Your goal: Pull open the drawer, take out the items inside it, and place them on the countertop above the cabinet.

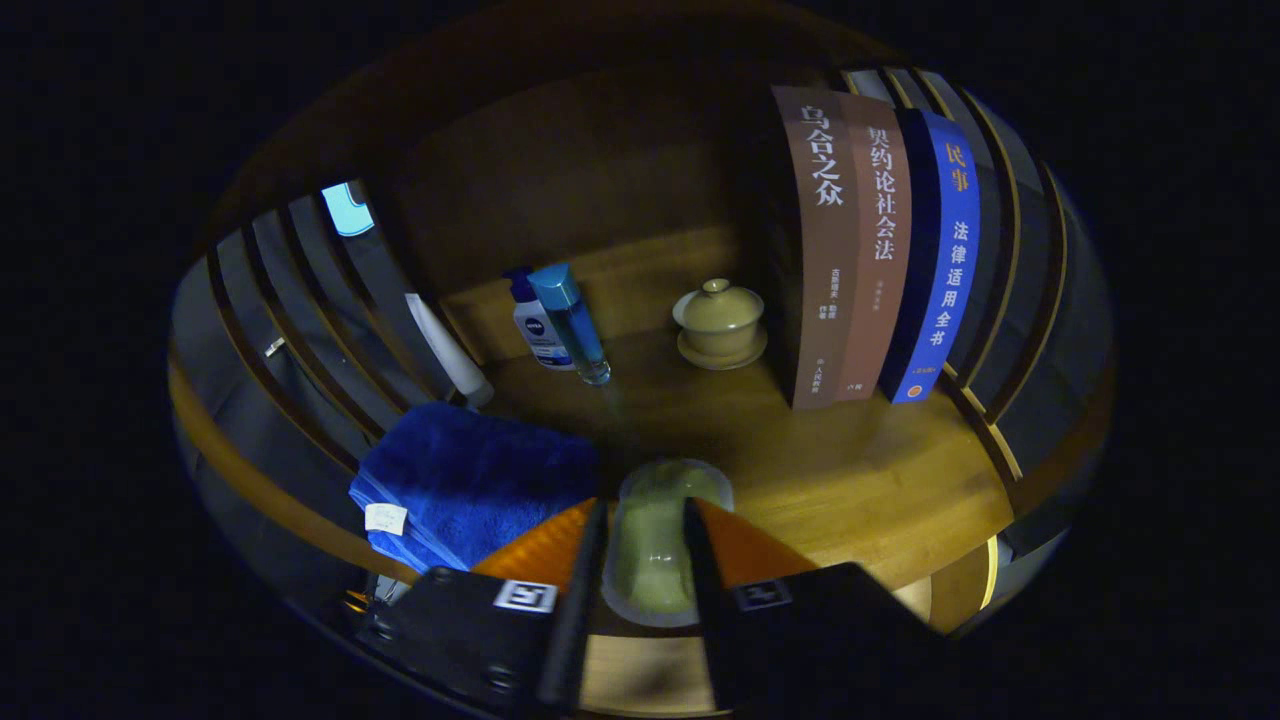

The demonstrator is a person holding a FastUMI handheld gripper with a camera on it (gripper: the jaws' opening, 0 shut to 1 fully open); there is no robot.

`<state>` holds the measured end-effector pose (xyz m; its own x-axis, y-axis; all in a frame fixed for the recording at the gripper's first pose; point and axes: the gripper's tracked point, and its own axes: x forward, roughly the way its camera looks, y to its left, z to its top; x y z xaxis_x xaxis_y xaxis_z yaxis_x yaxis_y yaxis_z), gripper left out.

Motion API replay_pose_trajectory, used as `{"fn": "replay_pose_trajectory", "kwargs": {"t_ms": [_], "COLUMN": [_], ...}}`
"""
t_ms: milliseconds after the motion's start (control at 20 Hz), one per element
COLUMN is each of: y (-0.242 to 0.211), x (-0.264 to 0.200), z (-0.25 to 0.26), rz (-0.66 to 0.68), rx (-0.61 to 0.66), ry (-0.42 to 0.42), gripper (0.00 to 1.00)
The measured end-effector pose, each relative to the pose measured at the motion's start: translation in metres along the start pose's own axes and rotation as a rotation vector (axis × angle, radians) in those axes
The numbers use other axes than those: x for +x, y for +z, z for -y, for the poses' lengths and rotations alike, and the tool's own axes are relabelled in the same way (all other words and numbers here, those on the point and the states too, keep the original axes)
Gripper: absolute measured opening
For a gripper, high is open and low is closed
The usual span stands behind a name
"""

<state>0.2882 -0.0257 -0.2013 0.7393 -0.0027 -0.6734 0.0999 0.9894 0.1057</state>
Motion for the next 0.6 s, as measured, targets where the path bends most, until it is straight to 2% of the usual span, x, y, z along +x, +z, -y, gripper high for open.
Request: {"fn": "replay_pose_trajectory", "kwargs": {"t_ms": [100, 150, 350, 400, 450, 600], "y": [0.001, 0.000, 0.001, 0.000, -0.001, -0.004], "x": [0.000, 0.001, -0.016, -0.023, -0.029, -0.065], "z": [0.002, 0.003, 0.004, 0.004, 0.003, -0.007], "rz": [-0.001, 0.001, 0.040, 0.055, 0.072, 0.148], "rx": [0.009, 0.019, 0.036, 0.039, 0.041, 0.036], "ry": [-0.003, 0.001, 0.016, 0.020, 0.028, 0.075], "gripper": [0.74, 0.73, 0.82, 0.93, 0.97, 0.99]}}
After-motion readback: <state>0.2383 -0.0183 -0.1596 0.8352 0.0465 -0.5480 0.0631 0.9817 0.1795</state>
